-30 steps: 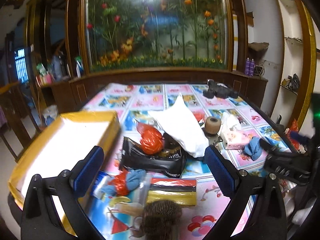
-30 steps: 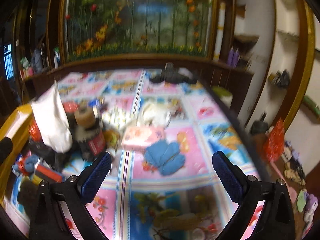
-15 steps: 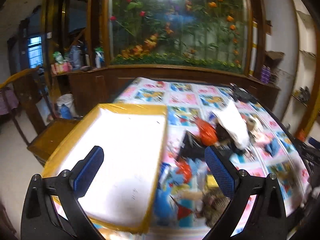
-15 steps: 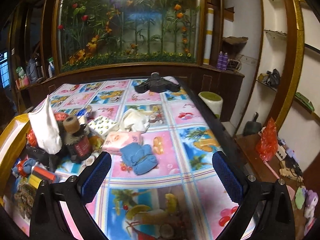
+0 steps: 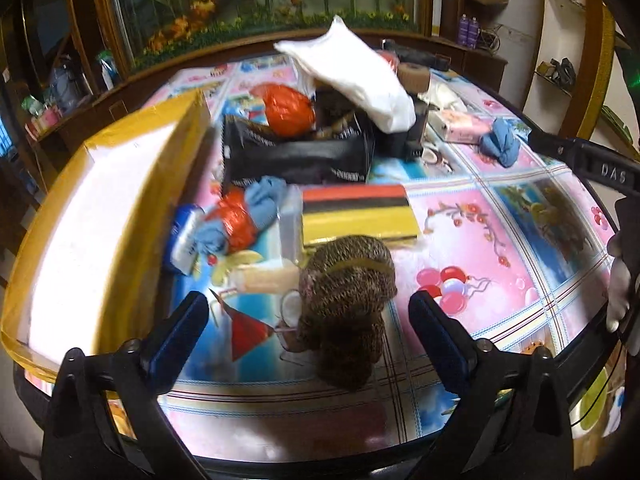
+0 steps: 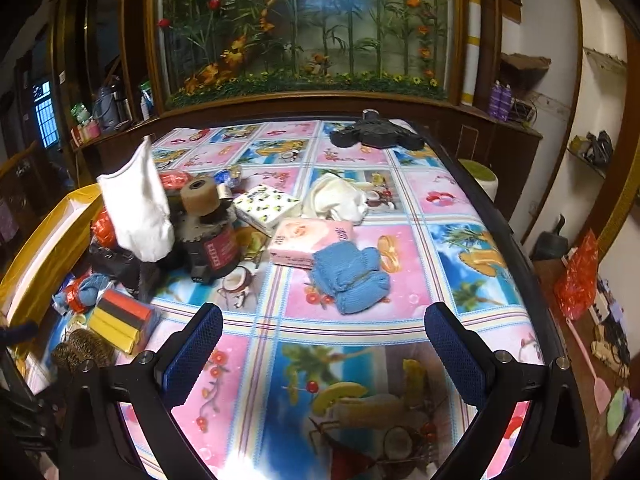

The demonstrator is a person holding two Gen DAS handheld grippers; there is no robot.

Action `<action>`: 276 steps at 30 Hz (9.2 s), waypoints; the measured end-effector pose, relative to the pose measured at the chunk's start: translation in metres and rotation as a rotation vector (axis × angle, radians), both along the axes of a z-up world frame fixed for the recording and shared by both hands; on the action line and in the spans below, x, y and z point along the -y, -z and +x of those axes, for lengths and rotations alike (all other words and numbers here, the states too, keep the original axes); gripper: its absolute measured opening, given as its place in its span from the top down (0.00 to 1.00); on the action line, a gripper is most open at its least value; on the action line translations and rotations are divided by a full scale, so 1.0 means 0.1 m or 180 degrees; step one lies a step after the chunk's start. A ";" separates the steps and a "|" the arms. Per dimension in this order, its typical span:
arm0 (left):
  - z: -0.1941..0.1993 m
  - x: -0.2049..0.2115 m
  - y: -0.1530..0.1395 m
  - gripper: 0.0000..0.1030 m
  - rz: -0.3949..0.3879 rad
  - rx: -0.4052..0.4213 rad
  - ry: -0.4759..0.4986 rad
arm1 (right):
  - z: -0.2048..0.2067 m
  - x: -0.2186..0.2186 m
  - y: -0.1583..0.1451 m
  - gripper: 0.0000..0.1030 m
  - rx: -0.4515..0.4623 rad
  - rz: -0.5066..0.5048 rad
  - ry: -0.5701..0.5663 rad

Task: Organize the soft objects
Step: 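Carry the brown knit ball and blue glove toward the tray with both tools, then lower the knit ball into the tray with the left tool while the right drops the glove, then withdraw both open tools from the tray back over the table, then grasp the striped package with the right tool while the left reaches the pink tissue pack, then grasp the pink tissue pack with the left tool while the right lifts the striped package, then carry the pink tissue pack and striped package into the tray with both tools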

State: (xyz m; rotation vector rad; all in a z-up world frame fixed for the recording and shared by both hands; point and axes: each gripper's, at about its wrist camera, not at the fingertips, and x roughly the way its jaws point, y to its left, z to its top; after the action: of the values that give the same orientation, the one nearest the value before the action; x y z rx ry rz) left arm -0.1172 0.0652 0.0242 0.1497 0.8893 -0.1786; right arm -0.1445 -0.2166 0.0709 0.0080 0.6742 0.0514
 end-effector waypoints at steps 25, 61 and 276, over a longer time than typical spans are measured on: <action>0.09 -0.14 0.12 0.20 -0.0409 -0.0345 0.0021 | 1.03 0.21 0.34 0.10 -0.0646 0.0048 -0.0076; -0.27 -0.20 -0.22 0.55 -0.0331 0.0016 -0.0077 | 0.47 -0.09 0.04 0.52 -0.0566 0.0254 -0.0297; 1.81 -2.48 -0.29 0.82 -0.0984 -0.0417 -0.0965 | 1.37 -2.69 -0.31 0.50 -0.0973 0.0380 -0.1987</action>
State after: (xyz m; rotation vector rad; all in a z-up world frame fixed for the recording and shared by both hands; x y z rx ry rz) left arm 0.0639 0.3135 0.0534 -0.2869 0.9917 -0.0413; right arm -0.0076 0.0523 0.1023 -0.0817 0.9584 0.7022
